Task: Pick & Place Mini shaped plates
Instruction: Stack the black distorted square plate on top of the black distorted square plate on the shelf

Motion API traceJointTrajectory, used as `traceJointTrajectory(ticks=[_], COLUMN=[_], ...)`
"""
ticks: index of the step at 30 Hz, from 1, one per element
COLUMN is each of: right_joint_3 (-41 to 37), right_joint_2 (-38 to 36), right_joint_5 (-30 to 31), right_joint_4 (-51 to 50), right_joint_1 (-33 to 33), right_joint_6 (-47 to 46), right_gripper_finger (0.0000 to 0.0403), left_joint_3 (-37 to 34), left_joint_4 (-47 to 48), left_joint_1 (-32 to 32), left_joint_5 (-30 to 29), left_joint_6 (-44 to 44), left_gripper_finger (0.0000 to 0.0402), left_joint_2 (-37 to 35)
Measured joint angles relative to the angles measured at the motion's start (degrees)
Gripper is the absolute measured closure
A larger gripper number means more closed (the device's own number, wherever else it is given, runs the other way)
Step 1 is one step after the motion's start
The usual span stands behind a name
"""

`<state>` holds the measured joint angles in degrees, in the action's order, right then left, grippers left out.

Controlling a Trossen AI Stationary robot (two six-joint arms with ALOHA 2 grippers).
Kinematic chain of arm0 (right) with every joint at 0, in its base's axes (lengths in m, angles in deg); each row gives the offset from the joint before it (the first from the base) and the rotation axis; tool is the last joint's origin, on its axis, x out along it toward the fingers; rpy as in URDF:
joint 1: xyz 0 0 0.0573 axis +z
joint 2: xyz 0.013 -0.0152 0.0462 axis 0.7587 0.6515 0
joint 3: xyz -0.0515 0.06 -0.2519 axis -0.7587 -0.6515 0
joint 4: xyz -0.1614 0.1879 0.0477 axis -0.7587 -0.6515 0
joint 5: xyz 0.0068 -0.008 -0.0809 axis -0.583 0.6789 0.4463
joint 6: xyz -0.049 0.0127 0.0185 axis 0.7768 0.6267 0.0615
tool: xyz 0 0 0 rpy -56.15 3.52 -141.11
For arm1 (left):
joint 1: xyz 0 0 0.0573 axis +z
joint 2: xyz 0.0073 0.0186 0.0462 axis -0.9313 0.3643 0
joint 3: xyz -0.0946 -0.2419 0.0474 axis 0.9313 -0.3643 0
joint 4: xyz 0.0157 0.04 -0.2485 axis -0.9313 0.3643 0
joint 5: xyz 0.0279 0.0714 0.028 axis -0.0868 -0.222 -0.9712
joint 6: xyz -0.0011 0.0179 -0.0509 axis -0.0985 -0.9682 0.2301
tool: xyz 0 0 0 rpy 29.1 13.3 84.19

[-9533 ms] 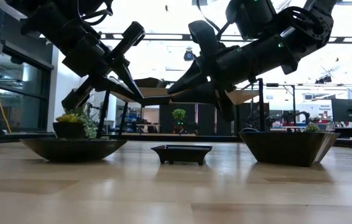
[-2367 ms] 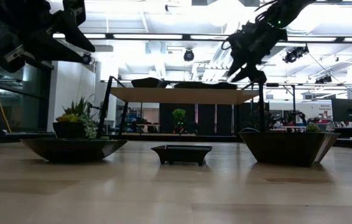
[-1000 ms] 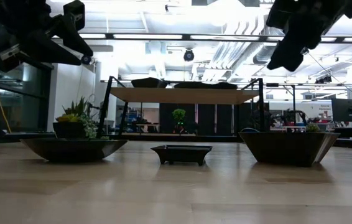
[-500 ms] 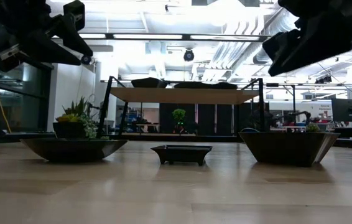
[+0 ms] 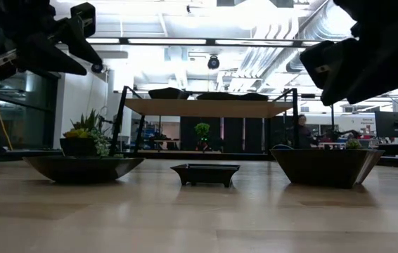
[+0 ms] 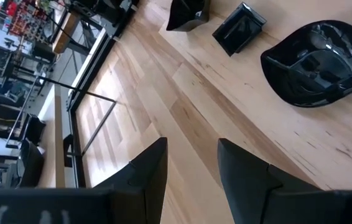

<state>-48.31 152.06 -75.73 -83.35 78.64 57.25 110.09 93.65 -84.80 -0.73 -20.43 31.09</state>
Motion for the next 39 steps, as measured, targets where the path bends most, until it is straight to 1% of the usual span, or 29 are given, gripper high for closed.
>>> traceJointTrajectory(ticks=[4, 8, 13, 19, 26, 30, 33, 39], right_joint_3=[0.0, 0.2, 3.7, 8.7, 15.0, 17.9, 19.5, 20.0], right_joint_2=[0.5, 0.5, 1.6, 6.9, 13.4, 16.6, 18.1, 18.6], right_joint_5=[0.9, 1.7, 3.7, 2.9, 3.3, 5.4, 8.1, 8.2], right_joint_4=[-0.1, -0.4, -7.4, -14.0, -21.3, -27.3, -30.3, -31.0], right_joint_1=[1.8, 3.4, 4.3, 4.6, 6.4, 6.8, 6.8, 6.8], right_joint_6=[-0.6, 0.7, 3.6, 5.1, 6.0, 4.4, 3.3, 3.2], right_gripper_finger=[0.0285, 0.0285, 0.0285, 0.0285, 0.0285, 0.0285, 0.0285, 0.0285], left_joint_3=[0.0, 0.0, 0.0, 0.0, 0.0, 0.0, 0.0, 0.0], left_joint_4=[0.0, 0.0, 0.1, 0.2, 0.6, 0.6, 0.8, 1.9], left_joint_1=[0.0, 0.0, 0.0, 0.0, 0.0, 0.0, 0.0, 0.0], left_joint_5=[0.1, 0.3, 0.4, 0.4, 0.4, 0.4, 0.4, 0.5], left_joint_6=[0.4, 0.8, 1.2, 1.4, 1.4, 1.4, 1.6, 2.6], left_gripper_finger=[0.0266, 0.0266, 0.0266, 0.0266, 0.0266, 0.0266, 0.0266, 0.0266], left_joint_2=[0.0, 0.0, 0.0, 0.0, 0.0, 0.0, 0.0, 0.0])
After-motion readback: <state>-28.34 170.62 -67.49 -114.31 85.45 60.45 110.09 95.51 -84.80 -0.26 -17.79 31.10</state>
